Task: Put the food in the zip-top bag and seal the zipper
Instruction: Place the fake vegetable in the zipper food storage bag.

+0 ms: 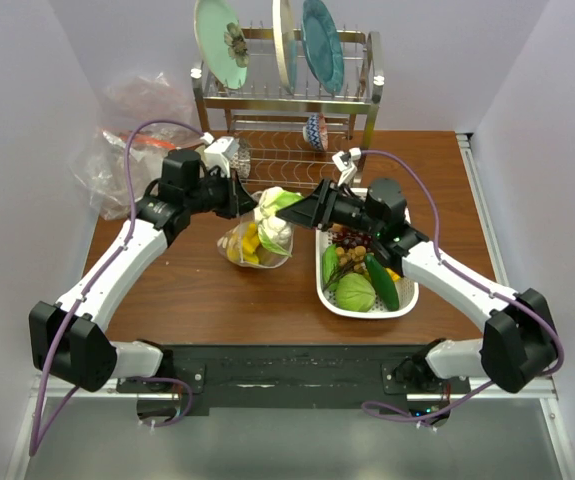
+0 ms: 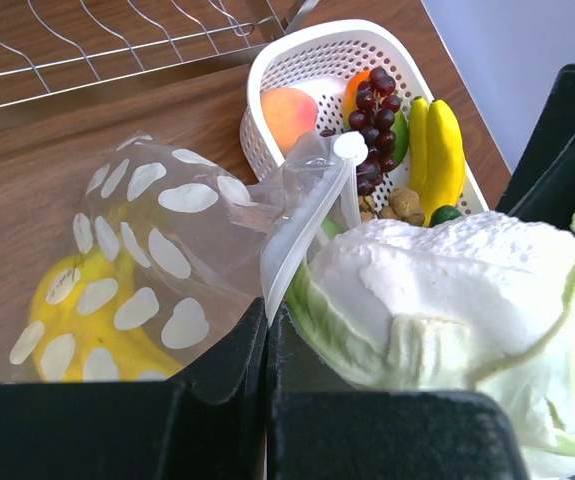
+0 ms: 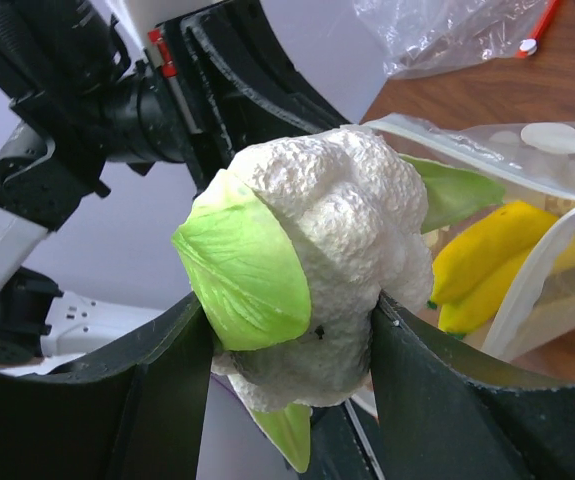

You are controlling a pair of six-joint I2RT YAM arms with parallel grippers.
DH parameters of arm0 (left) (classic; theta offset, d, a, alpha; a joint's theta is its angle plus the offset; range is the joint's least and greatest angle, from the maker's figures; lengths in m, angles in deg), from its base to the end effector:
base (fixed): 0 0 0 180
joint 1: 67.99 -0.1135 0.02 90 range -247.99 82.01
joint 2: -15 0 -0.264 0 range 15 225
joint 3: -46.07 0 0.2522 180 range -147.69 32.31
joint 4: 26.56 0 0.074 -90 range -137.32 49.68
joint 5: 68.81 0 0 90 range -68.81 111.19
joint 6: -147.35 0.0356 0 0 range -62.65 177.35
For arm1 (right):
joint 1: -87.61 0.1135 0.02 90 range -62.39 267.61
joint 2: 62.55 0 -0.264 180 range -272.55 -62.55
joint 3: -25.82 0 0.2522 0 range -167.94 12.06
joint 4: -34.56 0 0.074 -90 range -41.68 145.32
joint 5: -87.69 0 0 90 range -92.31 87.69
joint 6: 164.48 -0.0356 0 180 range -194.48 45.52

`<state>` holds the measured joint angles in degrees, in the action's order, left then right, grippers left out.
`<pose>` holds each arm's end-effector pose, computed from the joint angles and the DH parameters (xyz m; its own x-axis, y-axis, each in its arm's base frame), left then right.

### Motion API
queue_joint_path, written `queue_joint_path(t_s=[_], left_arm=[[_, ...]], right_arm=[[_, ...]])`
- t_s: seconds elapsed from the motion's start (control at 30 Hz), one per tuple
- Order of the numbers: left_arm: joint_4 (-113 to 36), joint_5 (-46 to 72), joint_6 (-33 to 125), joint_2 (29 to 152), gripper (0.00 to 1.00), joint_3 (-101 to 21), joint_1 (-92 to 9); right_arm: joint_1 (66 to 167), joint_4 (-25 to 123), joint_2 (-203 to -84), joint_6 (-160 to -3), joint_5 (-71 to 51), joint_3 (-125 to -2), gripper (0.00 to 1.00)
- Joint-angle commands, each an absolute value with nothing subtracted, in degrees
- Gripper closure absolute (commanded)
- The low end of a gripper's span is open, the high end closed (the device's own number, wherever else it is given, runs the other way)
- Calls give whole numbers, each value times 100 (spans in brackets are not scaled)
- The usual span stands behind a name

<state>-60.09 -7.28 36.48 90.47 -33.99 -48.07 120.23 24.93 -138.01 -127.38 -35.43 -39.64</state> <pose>0.2737 -0.1172 0.3383 -0.6715 -0.0897 -0.7355 0.4843 0.6982 -0.5273 0.2472 0.1813 0.3246 -0.7304 0.3256 -0.6004 -0.5456 0.2506 0.7997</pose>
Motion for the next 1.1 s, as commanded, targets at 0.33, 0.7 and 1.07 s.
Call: queue_joint_path(t_s=[0.33,0.7,1.07], left_arm=[[-5799,-816,3450,8910,100,-3783,-4778],[-5650,-763,2913,9094,100,-4011,-4787],[-5404,-1273,2764,9147,100,-3739,-4778]], right_arm=[[12434,2477,-14112,-12396,-2086,-3821,52],[12452,1878,-14306,-12589,-1672,-3320,51],[12478,1590,-14815,-12484,-1400,-3873,45]])
